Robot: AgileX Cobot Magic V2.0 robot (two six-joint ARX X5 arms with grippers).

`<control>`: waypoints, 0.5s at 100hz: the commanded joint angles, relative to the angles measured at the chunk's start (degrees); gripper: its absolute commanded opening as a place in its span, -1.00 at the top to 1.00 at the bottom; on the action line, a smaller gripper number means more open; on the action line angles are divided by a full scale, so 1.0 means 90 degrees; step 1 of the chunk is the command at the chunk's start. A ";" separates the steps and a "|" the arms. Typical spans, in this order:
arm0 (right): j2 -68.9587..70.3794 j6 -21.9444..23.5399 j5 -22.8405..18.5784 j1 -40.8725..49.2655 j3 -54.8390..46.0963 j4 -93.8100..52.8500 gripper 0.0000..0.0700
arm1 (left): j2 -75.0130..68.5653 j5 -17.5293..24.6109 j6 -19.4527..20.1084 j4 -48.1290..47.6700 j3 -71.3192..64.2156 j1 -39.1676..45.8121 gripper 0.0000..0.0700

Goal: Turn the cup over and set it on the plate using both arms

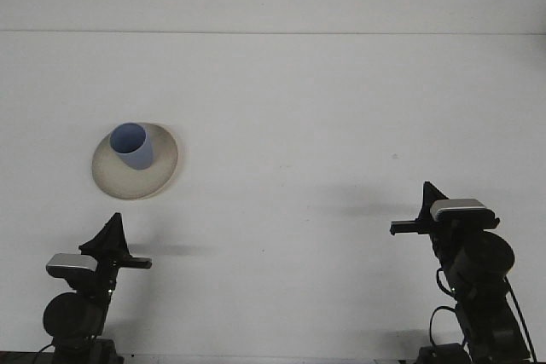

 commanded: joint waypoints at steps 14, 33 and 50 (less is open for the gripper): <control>0.0032 -0.0053 0.0019 0.0010 -0.0007 0.0080 1.00 | -0.0007 0.0010 0.0005 0.0068 -0.0126 -0.0017 0.97; 0.0017 -0.0053 0.0017 0.0012 -0.0029 0.0075 1.00 | -0.0007 0.0007 0.0005 0.0068 -0.0126 -0.0017 0.97; -0.0393 -0.0058 0.0041 0.0010 -0.0134 0.0083 1.00 | -0.0007 0.0010 0.0005 0.0068 -0.0126 -0.0017 0.97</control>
